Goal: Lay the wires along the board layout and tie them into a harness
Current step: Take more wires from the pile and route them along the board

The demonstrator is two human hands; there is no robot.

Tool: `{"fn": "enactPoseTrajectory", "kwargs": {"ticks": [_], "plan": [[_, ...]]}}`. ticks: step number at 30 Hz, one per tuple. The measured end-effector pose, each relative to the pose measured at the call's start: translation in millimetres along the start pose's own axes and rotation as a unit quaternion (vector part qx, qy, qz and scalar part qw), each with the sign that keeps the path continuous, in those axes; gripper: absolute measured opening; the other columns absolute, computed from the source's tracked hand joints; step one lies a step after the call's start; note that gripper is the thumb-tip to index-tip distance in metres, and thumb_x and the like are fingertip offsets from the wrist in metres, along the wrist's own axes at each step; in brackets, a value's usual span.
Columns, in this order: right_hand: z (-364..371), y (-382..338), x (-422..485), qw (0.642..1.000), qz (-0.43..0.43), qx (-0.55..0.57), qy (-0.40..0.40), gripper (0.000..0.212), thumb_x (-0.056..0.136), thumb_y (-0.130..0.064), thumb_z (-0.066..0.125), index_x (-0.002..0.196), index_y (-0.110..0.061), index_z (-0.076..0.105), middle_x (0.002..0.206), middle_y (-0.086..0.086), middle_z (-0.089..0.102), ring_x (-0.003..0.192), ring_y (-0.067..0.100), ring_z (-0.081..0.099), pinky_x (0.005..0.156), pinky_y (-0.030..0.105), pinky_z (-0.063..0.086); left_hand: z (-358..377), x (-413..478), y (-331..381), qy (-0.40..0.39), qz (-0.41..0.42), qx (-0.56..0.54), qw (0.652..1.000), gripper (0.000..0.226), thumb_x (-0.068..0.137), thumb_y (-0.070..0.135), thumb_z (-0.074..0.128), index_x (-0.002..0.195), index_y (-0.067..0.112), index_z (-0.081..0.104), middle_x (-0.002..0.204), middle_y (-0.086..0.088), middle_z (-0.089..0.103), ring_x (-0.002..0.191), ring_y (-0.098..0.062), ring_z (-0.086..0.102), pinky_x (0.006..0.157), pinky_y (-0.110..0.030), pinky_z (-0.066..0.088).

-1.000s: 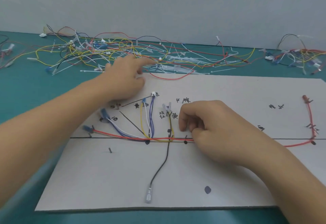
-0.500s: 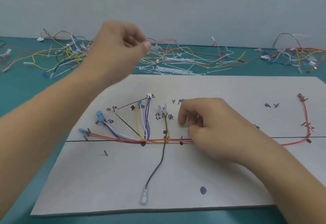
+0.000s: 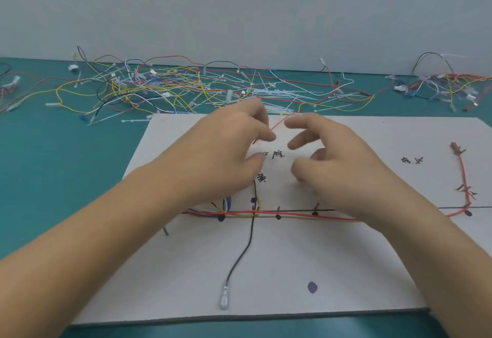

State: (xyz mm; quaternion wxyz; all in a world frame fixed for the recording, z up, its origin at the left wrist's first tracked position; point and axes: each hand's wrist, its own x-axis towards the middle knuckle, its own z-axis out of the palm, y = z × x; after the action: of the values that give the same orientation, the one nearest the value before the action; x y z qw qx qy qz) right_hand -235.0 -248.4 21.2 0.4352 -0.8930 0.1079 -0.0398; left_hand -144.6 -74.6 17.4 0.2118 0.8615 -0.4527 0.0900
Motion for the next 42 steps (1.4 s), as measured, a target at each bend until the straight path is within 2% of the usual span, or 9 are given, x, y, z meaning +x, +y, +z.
{"fn": "enactPoseTrajectory", "kwargs": {"ticks": [8,13,17,22,25,31,36,40,42], "plan": [[-21,-25,25,0.944,0.041,0.322,-0.062,0.045,0.086,0.013,0.048,0.123,-0.004,0.067,0.118,0.022,0.071,0.109,0.037,0.071,0.089,0.041,0.062,-7,20,10,-0.016,0.014,-0.028,0.999,0.030,0.090,0.016,0.062,0.119,0.024,0.066,0.123,0.006,0.057,0.115,-0.016,0.054,0.093,-0.037,0.045],[-25,-25,60,0.867,0.112,0.462,-0.150,0.060,0.076,-0.002,0.037,0.129,0.012,0.059,0.132,0.025,0.064,0.111,0.038,0.063,0.104,0.042,0.053,-5,25,19,-0.003,0.050,-0.048,0.998,0.026,0.085,0.008,0.063,0.110,0.014,0.067,0.114,0.013,0.064,0.106,-0.016,0.059,0.087,-0.035,0.048],[-27,-30,88,0.889,0.160,0.401,-0.154,0.046,0.091,-0.022,0.052,0.126,0.006,0.063,0.119,0.022,0.068,0.095,0.033,0.051,0.071,0.034,0.056,3,32,24,-0.031,0.082,-0.004,0.996,0.017,0.086,0.015,0.060,0.101,0.013,0.066,0.106,0.002,0.063,0.106,-0.021,0.056,0.091,-0.041,0.048],[-25,-37,108,0.878,0.117,0.445,-0.130,0.031,0.103,0.002,0.046,0.129,0.000,0.063,0.085,0.004,0.070,0.071,0.009,0.070,0.058,0.019,0.056,-2,30,10,0.037,0.060,-0.081,0.994,0.023,0.082,0.013,0.068,0.103,0.012,0.077,0.108,-0.003,0.073,0.111,-0.021,0.062,0.099,-0.035,0.045],[-31,-33,114,0.891,0.084,0.429,-0.126,0.032,0.105,0.007,0.036,0.119,0.000,0.065,0.075,0.004,0.066,0.062,0.010,0.066,0.070,0.027,0.063,-5,33,-20,0.210,-0.048,-0.051,0.975,0.013,0.082,0.020,0.062,0.087,0.016,0.074,0.089,0.004,0.073,0.091,-0.018,0.064,0.089,-0.034,0.048],[-33,-24,113,0.870,-0.019,0.486,-0.080,0.040,0.104,0.009,0.033,0.129,-0.004,0.062,0.075,0.005,0.059,0.062,0.014,0.058,0.075,0.029,0.059,-18,59,-112,0.044,-0.241,0.100,0.964,0.033,0.081,0.032,0.070,0.114,0.027,0.070,0.117,0.000,0.069,0.119,-0.028,0.059,0.103,-0.046,0.047],[-36,-15,110,0.900,-0.059,0.431,0.040,0.051,0.099,0.016,0.029,0.130,-0.008,0.061,0.066,0.001,0.056,0.060,0.014,0.056,0.087,0.034,0.058,-20,62,-135,0.084,-0.258,0.089,0.958,0.030,0.078,0.016,0.064,0.103,0.030,0.073,0.094,0.002,0.072,0.097,-0.029,0.065,0.091,-0.041,0.052],[-71,6,118,0.838,-0.019,0.528,0.136,0.049,0.100,0.011,0.029,0.132,-0.010,0.058,0.073,0.001,0.056,0.064,0.013,0.055,0.086,0.032,0.057,-26,53,-162,0.097,-0.274,0.054,0.955,0.027,0.079,0.005,0.062,0.091,0.023,0.078,0.083,0.001,0.071,0.080,-0.027,0.066,0.077,-0.037,0.057],[-91,19,119,0.852,-0.017,0.505,0.136,0.044,0.099,0.001,0.035,0.126,-0.021,0.063,0.077,-0.006,0.060,0.080,0.014,0.064,0.094,0.036,0.055,-26,45,-174,0.110,-0.284,0.048,0.951,0.020,0.084,0.009,0.067,0.093,0.021,0.079,0.083,0.001,0.069,0.081,-0.026,0.064,0.076,-0.035,0.052]]}}
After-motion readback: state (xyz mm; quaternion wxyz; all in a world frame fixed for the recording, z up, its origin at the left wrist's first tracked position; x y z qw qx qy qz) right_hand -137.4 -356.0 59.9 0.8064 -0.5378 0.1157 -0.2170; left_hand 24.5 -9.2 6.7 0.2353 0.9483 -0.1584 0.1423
